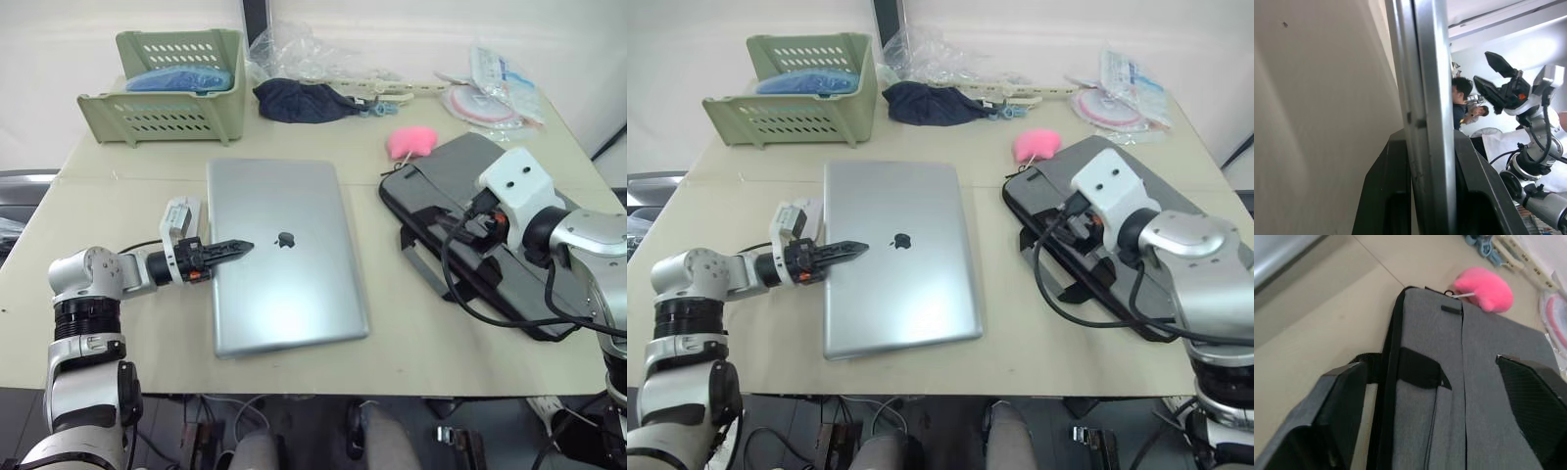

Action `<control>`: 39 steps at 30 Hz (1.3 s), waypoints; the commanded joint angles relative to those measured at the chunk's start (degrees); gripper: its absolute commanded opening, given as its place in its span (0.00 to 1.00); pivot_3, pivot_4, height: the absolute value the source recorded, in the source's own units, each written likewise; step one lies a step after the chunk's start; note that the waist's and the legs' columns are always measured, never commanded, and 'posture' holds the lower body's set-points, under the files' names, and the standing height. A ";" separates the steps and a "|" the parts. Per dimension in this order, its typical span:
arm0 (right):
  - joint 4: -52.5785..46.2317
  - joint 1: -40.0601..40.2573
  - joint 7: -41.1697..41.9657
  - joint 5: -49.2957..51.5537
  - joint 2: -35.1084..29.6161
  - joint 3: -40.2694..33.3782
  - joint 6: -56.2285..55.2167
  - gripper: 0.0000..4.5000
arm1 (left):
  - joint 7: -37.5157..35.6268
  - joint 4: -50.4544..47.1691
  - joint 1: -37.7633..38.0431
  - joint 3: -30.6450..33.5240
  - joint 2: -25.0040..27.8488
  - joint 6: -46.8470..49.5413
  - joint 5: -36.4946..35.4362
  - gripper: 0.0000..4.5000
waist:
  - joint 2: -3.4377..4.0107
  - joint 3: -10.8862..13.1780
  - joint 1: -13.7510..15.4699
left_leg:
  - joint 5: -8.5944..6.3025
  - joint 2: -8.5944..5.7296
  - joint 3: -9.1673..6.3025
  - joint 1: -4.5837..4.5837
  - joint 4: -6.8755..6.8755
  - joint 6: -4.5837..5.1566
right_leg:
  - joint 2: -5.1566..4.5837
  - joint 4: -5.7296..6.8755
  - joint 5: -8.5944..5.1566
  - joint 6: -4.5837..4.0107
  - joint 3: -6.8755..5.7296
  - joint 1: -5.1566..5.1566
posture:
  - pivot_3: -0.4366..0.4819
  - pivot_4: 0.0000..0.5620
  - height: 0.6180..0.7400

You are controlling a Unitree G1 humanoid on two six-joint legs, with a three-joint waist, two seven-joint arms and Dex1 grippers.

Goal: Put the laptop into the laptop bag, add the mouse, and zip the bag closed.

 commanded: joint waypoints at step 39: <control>22.74 6.35 -3.32 -3.04 6.27 -1.08 -22.30 0.99 | 14.80 -13.09 2.41 4.98 1.50 3.16 -13.83 0.10 | -0.06 0.05 -0.02 | 0.00 0.00 0.07 0.08 0.00 -0.01 | 0.00 0.00 0.00 0.00 0.03 0.02 | 0.48 0.27 1.00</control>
